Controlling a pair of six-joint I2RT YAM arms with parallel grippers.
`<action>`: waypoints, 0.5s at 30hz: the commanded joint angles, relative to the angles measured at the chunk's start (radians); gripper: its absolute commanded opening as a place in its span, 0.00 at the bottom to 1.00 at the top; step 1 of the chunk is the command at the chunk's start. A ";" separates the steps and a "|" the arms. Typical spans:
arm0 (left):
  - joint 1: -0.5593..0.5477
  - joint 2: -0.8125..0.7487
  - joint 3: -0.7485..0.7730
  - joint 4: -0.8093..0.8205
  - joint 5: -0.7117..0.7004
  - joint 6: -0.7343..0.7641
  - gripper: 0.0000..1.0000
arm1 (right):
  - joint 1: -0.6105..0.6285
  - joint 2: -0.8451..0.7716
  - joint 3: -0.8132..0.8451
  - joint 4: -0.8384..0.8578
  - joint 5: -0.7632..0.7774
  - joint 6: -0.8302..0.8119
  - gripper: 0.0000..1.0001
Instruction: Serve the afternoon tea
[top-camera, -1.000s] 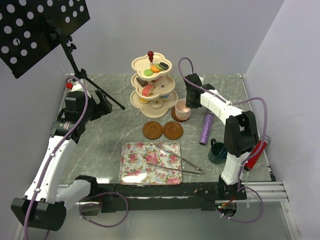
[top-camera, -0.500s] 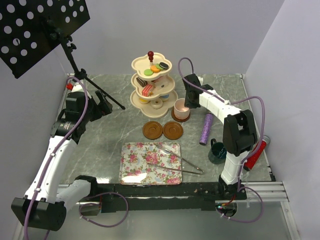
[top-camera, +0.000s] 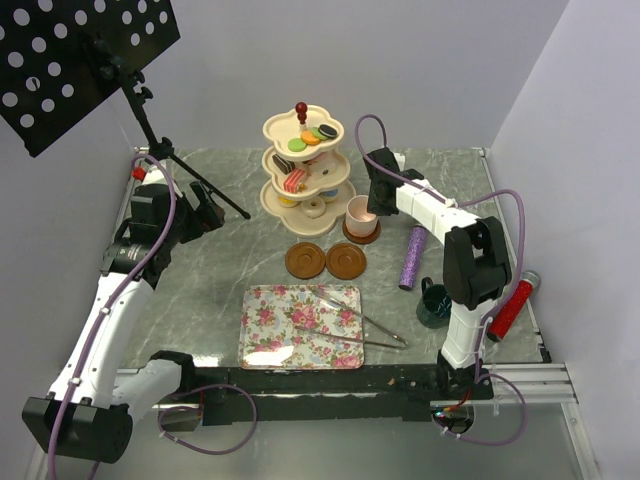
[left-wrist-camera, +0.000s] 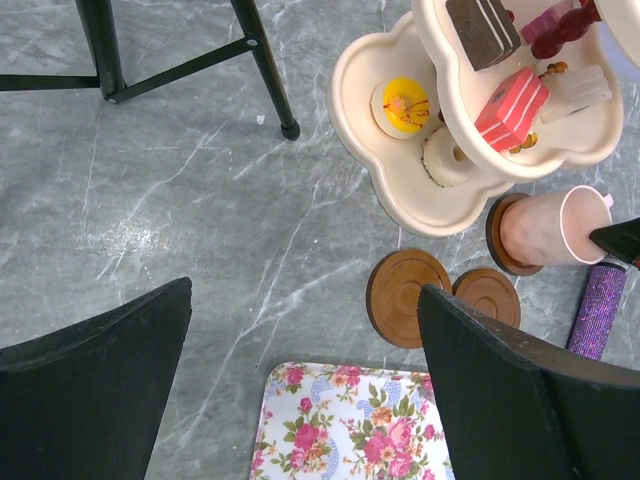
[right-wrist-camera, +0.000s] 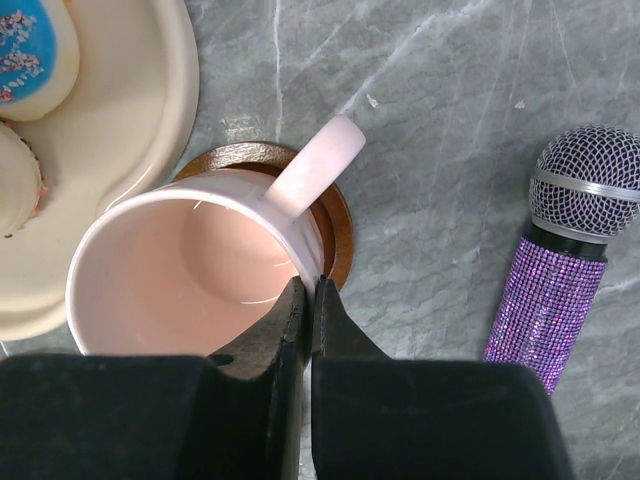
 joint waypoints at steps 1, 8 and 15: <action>0.004 -0.023 -0.002 0.002 -0.002 -0.007 1.00 | 0.007 0.016 0.045 0.020 0.035 0.021 0.00; 0.004 -0.023 -0.003 0.003 -0.002 -0.007 1.00 | 0.004 0.028 0.064 -0.014 0.053 0.016 0.33; 0.004 -0.024 -0.002 0.005 -0.002 -0.005 1.00 | 0.003 -0.022 0.055 0.034 0.019 -0.025 0.62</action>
